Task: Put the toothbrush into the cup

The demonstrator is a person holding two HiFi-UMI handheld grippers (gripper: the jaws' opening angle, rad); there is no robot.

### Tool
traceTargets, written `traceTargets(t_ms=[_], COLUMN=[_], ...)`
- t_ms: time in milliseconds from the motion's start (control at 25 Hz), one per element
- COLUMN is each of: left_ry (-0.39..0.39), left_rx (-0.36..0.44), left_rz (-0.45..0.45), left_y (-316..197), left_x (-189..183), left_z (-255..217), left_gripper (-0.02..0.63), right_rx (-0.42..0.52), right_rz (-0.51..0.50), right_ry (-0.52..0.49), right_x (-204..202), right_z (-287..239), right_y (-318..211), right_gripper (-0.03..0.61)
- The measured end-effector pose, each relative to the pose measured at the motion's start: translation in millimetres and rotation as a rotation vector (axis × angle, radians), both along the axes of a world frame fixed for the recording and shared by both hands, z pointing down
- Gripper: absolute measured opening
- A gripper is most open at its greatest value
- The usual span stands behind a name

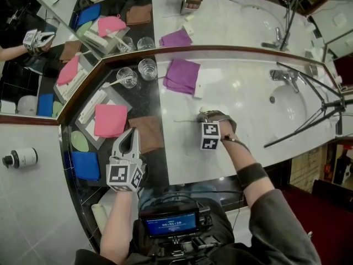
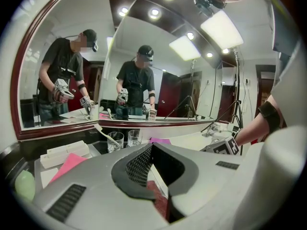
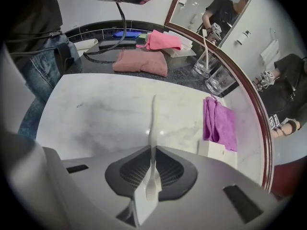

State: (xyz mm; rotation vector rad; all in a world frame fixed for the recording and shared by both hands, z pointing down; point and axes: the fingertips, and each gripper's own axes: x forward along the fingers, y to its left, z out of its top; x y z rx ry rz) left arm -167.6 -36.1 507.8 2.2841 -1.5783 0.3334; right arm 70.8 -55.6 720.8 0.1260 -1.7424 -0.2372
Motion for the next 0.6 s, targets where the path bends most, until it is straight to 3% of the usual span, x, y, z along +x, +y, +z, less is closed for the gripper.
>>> traceTargets(t_ms=[600], left_ry=[-0.004], left_rx=[0.011], left_rz=[0.007], left_y=[-19], left_x=[14], left_z=[0], left_gripper=[0.0], right_rx=[0.31], right_rz=[-0.07], right_ry=[-0.033], right_x=[-22], right_z=[-97], right_y=[-93], right_gripper=[0.054])
